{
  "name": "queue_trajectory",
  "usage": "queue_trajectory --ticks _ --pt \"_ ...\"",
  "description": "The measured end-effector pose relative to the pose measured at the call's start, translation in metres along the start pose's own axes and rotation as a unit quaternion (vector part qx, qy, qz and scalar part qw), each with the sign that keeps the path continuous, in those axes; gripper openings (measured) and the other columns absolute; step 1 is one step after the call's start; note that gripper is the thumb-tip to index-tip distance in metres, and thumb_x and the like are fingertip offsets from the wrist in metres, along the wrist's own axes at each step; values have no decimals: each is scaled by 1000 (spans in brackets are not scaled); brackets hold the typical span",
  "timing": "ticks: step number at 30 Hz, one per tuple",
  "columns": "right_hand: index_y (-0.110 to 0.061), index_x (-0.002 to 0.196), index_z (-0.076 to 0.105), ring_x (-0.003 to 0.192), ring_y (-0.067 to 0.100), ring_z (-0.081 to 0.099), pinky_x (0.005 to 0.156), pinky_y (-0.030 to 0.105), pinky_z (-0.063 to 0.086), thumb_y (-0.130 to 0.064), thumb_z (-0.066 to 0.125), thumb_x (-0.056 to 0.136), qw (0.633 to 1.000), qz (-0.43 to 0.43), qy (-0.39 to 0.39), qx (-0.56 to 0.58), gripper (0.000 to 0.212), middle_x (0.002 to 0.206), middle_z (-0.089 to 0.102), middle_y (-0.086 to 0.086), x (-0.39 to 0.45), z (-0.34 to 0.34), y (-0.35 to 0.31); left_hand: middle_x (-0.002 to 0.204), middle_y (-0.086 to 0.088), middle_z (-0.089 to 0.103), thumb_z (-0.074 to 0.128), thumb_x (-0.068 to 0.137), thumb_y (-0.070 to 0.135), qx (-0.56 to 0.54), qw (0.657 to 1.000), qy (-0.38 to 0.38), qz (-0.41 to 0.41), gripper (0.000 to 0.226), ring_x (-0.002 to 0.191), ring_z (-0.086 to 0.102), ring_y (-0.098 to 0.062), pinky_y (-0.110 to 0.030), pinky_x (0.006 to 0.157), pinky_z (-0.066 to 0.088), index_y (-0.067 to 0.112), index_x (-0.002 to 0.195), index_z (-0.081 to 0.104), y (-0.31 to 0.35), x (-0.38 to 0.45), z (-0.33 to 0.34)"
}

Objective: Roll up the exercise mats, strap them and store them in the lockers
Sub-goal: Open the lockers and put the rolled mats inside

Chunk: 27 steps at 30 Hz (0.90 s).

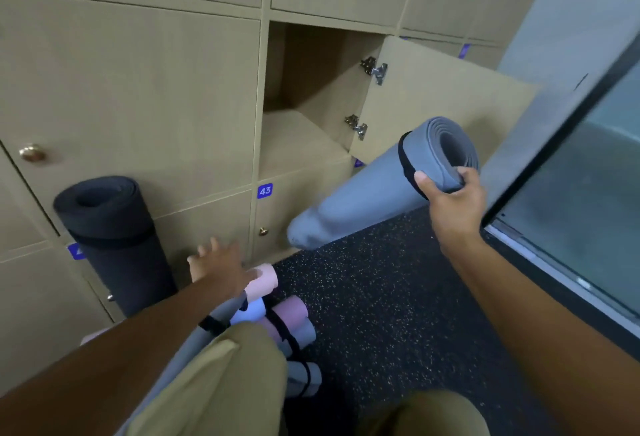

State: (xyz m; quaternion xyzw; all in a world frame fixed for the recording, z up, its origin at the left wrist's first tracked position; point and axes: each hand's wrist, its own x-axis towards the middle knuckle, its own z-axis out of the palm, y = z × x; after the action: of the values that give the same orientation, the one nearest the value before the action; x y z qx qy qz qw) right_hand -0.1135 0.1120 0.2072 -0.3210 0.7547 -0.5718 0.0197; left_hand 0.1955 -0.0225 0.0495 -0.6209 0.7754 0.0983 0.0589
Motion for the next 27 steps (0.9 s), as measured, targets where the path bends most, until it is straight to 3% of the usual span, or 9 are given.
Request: queue_trajectory --ticks 4,7,10,13,16,19,21,23,27 --pt "-18 114 59 106 20 59 102 42 50 -48 84 77 998 -28 57 29 54 126 54 10 -23 -55 -44 137 -16 51 45 93 74 -131 989 15 74 75 127 50 -38 -47 100 47 17 141 49 50 -24 -47" --pt "-11 113 59 103 15 61 101 39 50 -37 85 81 992 -58 95 56 48 126 55 12 -40 -90 -65 137 -15 60 41 97 72 -275 951 4 143 69 122 57 -36 -42 97 47 18 140 54 89 -51 -84" --pt "-10 115 56 92 -18 51 89 7 44 -32 83 84 986 -92 124 71 47 125 47 9 -58 -113 -78 143 -7 57 41 92 77 -406 892 -23 198 76 124 57 -30 -38 100 44 23 145 49 127 -84 -121" --pt "-12 115 54 91 -29 43 79 -2 34 -29 84 83 982 -104 131 85 47 126 39 5 -75 -123 -86 147 -4 51 40 81 86 -537 814 -51 216 83 124 58 -33 -53 102 52 44 152 26 156 -115 -152" --pt "-14 109 53 98 -13 48 82 -6 31 -25 86 81 980 -120 123 97 45 132 39 9 -90 -123 -96 154 -4 41 42 94 76 -651 724 -114 195 71 121 59 -31 -44 88 60 50 156 17 173 -132 -177" --pt "-13 104 55 109 -5 49 82 -5 35 -15 88 77 977 -152 101 113 43 137 37 13 -106 -113 -99 160 -18 31 53 91 74 -778 562 -260 105 77 139 47 -40 -48 85 59 37 155 33 177 -132 -195" --pt "-26 98 57 122 -8 46 95 9 46 -20 92 72 973 -182 70 125 44 143 34 8 -117 -100 -95 152 -26 41 59 82 80 -810 464 -350 81 84 132 52 -47 -55 87 59 29 148 46 175 -127 -206" --pt "-35 97 58 137 11 42 110 28 45 -29 93 69 971 -221 32 88 45 146 32 -1 -127 -84 -85 138 -25 58 55 74 90 -797 426 -414 110 100 120 62 -45 -56 94 55 16 141 56 168 -127 -209" --pt "-24 103 64 148 17 28 119 17 27 -25 92 73 954 -294 -25 43 42 153 27 5 -138 -59 -67 127 -17 68 50 84 83 -783 423 -432 144 89 104 71 -34 -45 92 55 7 126 69 147 -118 -202"
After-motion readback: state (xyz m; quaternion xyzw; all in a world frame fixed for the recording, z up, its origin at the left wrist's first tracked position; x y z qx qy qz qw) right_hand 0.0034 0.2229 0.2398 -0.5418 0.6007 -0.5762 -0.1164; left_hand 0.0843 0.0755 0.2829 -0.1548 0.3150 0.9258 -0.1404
